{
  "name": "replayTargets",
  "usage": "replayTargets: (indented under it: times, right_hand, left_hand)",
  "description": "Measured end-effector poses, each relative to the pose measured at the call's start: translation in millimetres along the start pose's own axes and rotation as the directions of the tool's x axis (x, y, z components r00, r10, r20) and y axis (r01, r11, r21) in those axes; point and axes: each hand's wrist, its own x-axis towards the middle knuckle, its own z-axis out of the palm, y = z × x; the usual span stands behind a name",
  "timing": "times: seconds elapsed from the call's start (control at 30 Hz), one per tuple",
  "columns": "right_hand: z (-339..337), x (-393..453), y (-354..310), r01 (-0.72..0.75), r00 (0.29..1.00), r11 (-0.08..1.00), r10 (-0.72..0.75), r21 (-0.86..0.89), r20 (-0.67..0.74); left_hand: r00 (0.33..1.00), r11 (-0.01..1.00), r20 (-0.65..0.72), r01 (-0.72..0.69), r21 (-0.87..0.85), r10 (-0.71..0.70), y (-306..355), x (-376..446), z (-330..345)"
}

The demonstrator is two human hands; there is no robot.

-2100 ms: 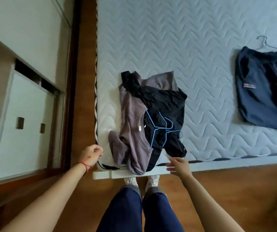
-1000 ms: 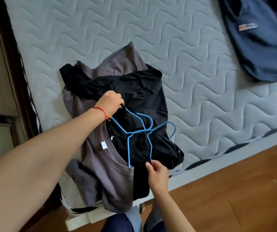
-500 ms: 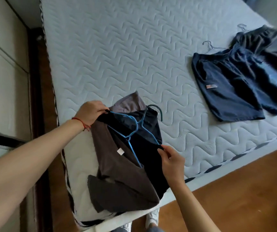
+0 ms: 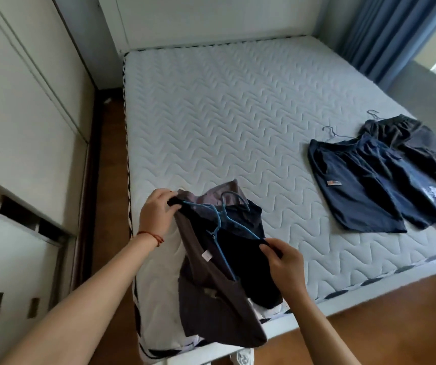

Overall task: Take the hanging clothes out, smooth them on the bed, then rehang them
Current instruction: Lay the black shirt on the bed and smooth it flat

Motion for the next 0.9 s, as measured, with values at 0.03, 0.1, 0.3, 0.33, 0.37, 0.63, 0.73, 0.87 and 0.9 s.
replayTargets:
  times: [0.03, 0.1, 0.3, 0.33, 0.37, 0.63, 0.73, 0.87, 0.9]
  right_hand:
    - [-1.0, 0.0, -3.4, 0.008, 1.000, 1.000, -0.008, -0.006, -0.004]
    - [-3.6, 0.8, -9.3, 0.008, 1.000, 1.000, -0.008, -0.011, -0.010]
    - [-7.8, -1.8, -17.4, 0.007, 0.999, 1.000, -0.007, -0.005, -0.031]
    - [-8.0, -3.4, -17.1, 0.006, 0.999, 1.000, -0.006, -0.003, -0.033]
    - [-8.3, -5.2, -16.0, 0.005, 0.999, 1.000, -0.005, -0.002, -0.037]
    - [-15.5, -13.4, -5.5, -0.050, 0.999, 0.998, 0.049, -0.035, -0.024]
    - [-15.8, -13.8, -3.0, -0.060, 0.998, 0.998, 0.060, -0.035, -0.011]
    - [-14.1, -11.3, 2.1, -0.073, 0.997, 0.997, 0.072, -0.036, -0.014]
    - [-14.2, -10.1, 2.9, -0.079, 0.997, 0.996, 0.078, -0.048, -0.004]
  left_hand:
    - [0.997, 0.997, -0.027, 0.071, -0.025, -0.072, 4.9, -7.7, 2.7]
    - [0.961, 0.959, -0.064, 0.263, -0.107, -0.270, 22.4, -26.7, 8.5]
    - [0.955, 0.905, -0.011, 0.278, -0.322, -0.297, 78.8, -63.7, 34.9]
    - [0.960, 0.897, 0.008, 0.264, -0.354, -0.279, 86.8, -64.0, 36.9]
    - [0.964, 0.890, 0.026, 0.254, -0.380, -0.264, 93.8, -63.0, 39.0]
    - [0.941, 0.790, 0.176, 0.337, -0.513, -0.287, 109.0, -56.0, 47.7]
    - [0.946, 0.803, 0.161, 0.323, -0.501, -0.280, 112.3, -56.0, 49.9]
    - [0.940, 0.795, 0.136, 0.337, -0.504, -0.312, 115.9, -54.4, 46.5]
    - [0.938, 0.784, 0.125, 0.339, -0.520, -0.323, 116.0, -54.4, 44.4]
